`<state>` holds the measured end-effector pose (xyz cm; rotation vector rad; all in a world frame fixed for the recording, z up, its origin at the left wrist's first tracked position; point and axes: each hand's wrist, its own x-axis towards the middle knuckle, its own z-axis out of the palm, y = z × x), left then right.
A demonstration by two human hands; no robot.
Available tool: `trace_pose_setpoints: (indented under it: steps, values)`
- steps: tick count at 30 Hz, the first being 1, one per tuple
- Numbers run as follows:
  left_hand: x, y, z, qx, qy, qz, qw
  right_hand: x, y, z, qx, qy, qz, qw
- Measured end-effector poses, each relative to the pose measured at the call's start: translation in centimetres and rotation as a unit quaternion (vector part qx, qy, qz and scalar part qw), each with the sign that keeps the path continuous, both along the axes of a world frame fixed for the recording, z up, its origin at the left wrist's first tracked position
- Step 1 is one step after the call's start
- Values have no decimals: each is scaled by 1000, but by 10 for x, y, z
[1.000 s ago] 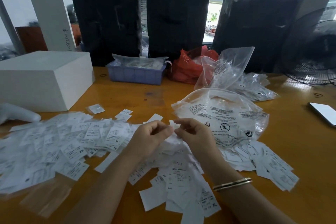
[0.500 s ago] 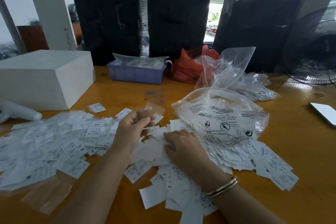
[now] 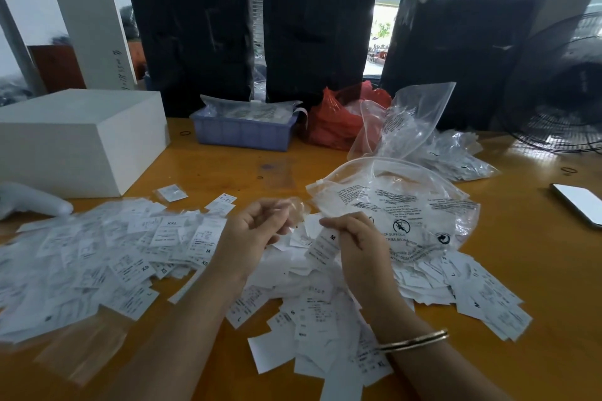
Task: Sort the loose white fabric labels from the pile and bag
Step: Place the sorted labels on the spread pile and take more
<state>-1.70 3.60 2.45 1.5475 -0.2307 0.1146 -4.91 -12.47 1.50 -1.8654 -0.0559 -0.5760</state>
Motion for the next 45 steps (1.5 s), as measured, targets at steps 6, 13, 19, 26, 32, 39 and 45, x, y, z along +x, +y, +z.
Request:
trace_pose_setpoints:
  steps: [6, 13, 19, 26, 32, 39, 45]
  values:
    - [-5, -6, -2, 28, -7, -71, 997, -2, -7, 13, 117, -14, 48, 992]
    - [-6, -7, 1, -2, -2, -76, 997, -11, -22, 29, 265, -109, 80, 955]
    - [-7, -6, 1, 7, -2, -82, 997, -11, -14, 28, 175, -135, 63, 973]
    - [-8, -8, -1, 48, -24, -87, 995, -11, -12, 28, 157, -146, 48, 976]
    - [-13, -8, 3, 72, -53, -103, 991, -12, -13, 30, 160, -152, 54, 974]
    - [-13, -8, 4, 51, -52, -115, 991, -14, -17, 32, 147, -175, 51, 972]
    - [-15, -9, 7, 83, -101, -108, 985, -16, -14, 32, 101, -199, 43, 974]
